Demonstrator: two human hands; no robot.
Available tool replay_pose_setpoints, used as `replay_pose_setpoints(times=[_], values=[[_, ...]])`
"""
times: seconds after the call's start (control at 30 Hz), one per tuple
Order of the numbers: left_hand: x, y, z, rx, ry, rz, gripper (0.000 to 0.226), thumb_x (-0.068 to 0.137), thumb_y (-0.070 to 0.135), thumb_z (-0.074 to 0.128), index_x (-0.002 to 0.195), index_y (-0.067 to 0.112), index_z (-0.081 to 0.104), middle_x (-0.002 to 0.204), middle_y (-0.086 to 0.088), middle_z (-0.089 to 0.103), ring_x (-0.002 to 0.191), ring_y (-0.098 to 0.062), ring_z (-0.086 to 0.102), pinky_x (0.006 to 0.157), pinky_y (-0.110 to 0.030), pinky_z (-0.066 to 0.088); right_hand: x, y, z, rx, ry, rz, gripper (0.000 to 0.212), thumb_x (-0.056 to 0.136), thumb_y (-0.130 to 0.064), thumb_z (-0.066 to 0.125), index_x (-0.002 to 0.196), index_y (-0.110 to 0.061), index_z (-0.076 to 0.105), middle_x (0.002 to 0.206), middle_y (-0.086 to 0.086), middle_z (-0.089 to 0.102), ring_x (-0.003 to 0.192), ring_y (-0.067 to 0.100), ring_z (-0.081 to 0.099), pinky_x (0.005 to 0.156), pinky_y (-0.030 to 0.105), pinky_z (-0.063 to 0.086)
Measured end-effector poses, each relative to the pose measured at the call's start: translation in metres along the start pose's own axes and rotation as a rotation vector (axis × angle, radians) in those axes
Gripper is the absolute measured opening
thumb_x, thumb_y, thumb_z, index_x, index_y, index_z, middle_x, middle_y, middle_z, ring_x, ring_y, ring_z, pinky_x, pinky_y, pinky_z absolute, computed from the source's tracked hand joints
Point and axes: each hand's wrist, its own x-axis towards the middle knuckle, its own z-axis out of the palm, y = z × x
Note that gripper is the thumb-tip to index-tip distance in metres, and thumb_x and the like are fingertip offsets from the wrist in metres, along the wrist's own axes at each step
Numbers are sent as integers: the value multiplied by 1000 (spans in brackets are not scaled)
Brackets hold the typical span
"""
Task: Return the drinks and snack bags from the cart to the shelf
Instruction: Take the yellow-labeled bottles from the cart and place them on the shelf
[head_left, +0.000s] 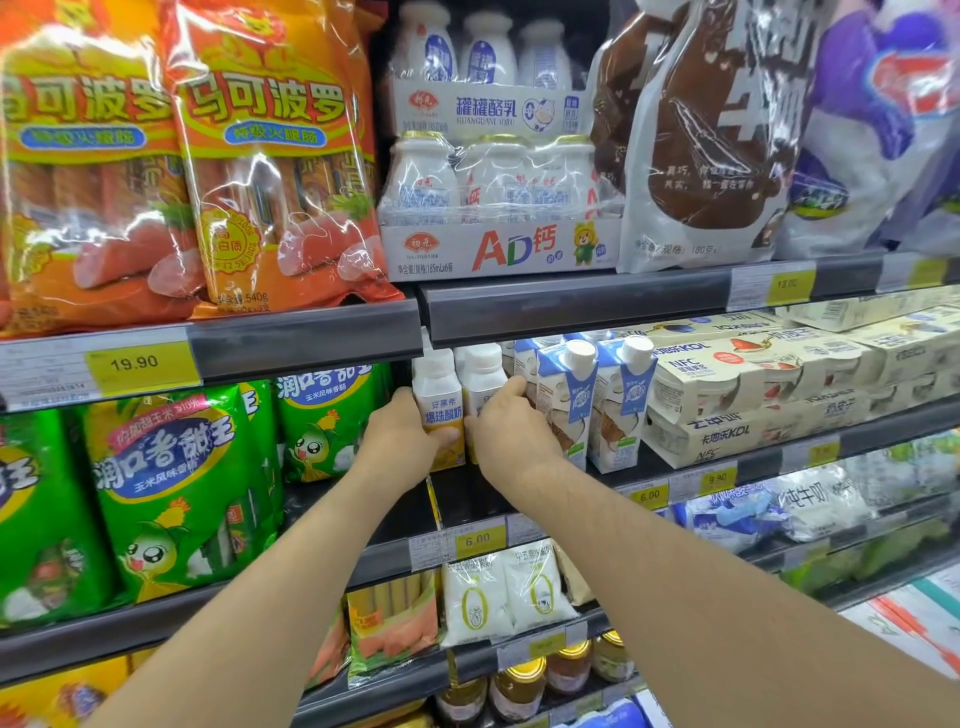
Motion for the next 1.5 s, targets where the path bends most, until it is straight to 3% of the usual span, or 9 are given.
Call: replay_pose_setpoints(times=[0.17, 0.37, 0.43, 0.53, 0.73, 0.97, 1.23, 1.33, 1.5], values=[[0, 0, 0, -4, -1, -3, 49, 86, 30, 75, 126, 14, 53, 126, -7, 65, 114, -27, 60, 90, -39, 48, -7, -1, -6, 162, -57, 45, 66, 97, -39, 57, 139, 0, 24, 106, 16, 71, 92, 27, 73, 70, 36, 60], [-20, -7, -3, 28, -59, 2, 56, 86, 41, 73, 127, 11, 50, 115, -1, 63, 97, -17, 55, 71, -24, 40, -26, 4, -18, 470, -207, 139, 60, 96, -44, 55, 137, -7, 31, 130, 13, 57, 116, 29, 59, 87, 41, 51], [-30, -11, -9, 15, -71, 14, 63, 86, 42, 72, 134, 8, 48, 123, -6, 65, 107, -21, 60, 80, -29, 48, -32, 7, -24, 532, -241, 143, 63, 96, -46, 54, 140, -8, 29, 137, 13, 53, 123, 31, 55, 92, 43, 48], [-50, -16, -23, -25, -77, -16, 72, 87, 45, 70, 144, 10, 42, 135, -9, 59, 123, -24, 56, 101, -40, 49, -45, 14, -30, 572, -289, 108, 64, 96, -51, 52, 139, -9, 30, 134, 13, 55, 121, 32, 56, 91, 42, 50], [-111, 12, -22, 60, -160, 58, 49, 92, 45, 63, 131, 17, 55, 111, 6, 64, 98, -9, 60, 83, -22, 45, -84, 60, -58, 663, -323, -133, 58, 94, -60, 48, 135, -18, 44, 118, 1, 62, 108, 20, 60, 93, 41, 52], [-164, 118, 90, 128, -411, 224, 46, 93, 49, 59, 126, 17, 55, 115, 2, 64, 105, -15, 61, 95, -34, 50, -126, 239, -118, 515, -194, -97, 59, 95, -53, 54, 141, -17, 46, 139, 2, 56, 125, 19, 53, 102, 35, 43], [-250, 292, 258, 345, -664, 569, 56, 94, 53, 55, 133, 14, 48, 135, -12, 59, 108, -28, 60, 83, -31, 45, -233, 518, -200, 272, -171, 313, 81, 91, -62, 51, 155, -18, 27, 155, 1, 37, 137, 22, 43, 109, 38, 39], [-292, 350, 312, 424, -757, 725, 74, 95, 54, 52, 154, 14, 28, 151, -14, 44, 129, -29, 50, 100, -32, 40, -283, 595, -228, 242, -137, 454, 89, 85, -72, 48, 151, -14, 33, 129, -10, 53, 121, 18, 49, 104, 36, 39], [-348, 440, 398, 446, -888, 978, 78, 94, 59, 49, 152, 11, 30, 154, -11, 40, 136, -27, 43, 105, -34, 36, -346, 698, -256, 156, -40, 704, 69, 91, -59, 54, 140, -11, 46, 141, 10, 52, 126, 31, 51, 105, 42, 43]])
